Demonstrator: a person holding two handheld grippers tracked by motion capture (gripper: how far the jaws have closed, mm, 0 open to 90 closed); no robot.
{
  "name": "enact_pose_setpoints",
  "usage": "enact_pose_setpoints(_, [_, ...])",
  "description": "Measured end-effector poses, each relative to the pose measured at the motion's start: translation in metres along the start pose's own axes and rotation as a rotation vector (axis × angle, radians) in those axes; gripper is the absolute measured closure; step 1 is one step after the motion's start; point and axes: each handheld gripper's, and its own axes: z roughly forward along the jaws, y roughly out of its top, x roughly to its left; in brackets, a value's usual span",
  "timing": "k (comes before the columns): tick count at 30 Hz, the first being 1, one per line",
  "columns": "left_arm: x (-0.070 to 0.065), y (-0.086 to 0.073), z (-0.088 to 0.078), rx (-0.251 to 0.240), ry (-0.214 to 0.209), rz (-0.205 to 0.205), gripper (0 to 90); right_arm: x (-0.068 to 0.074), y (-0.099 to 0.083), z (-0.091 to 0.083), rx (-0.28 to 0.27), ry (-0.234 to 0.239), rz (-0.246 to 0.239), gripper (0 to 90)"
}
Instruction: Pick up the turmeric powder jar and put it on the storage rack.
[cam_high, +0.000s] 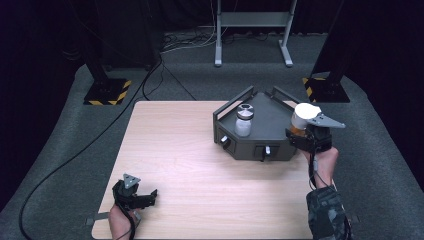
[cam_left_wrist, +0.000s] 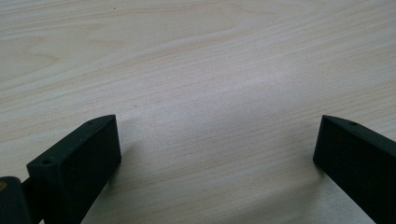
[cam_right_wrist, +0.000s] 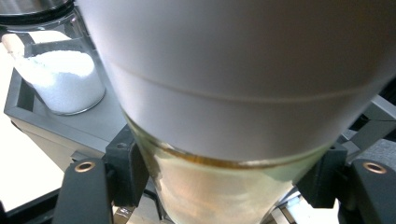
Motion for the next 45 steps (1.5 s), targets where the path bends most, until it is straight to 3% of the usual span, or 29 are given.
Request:
enact_pose_setpoints(23, [0.0,0.0,0.0,0.0,0.0,0.0,0.7,-0.013,0.013,0.034,0.042,0.028,0.047,30.4])
enact_pose_setpoints(35, [0.0,0.0,0.0,0.0,0.0,0.0,0.7,-0.016,0.01,0.052,0.065,0.024,0.072,30.4])
enact_pose_setpoints(45, [0.0,0.0,0.0,0.0,0.0,0.0,0.8,-0.016,0.002,0.054,0.055,0.02,0.075,30.4])
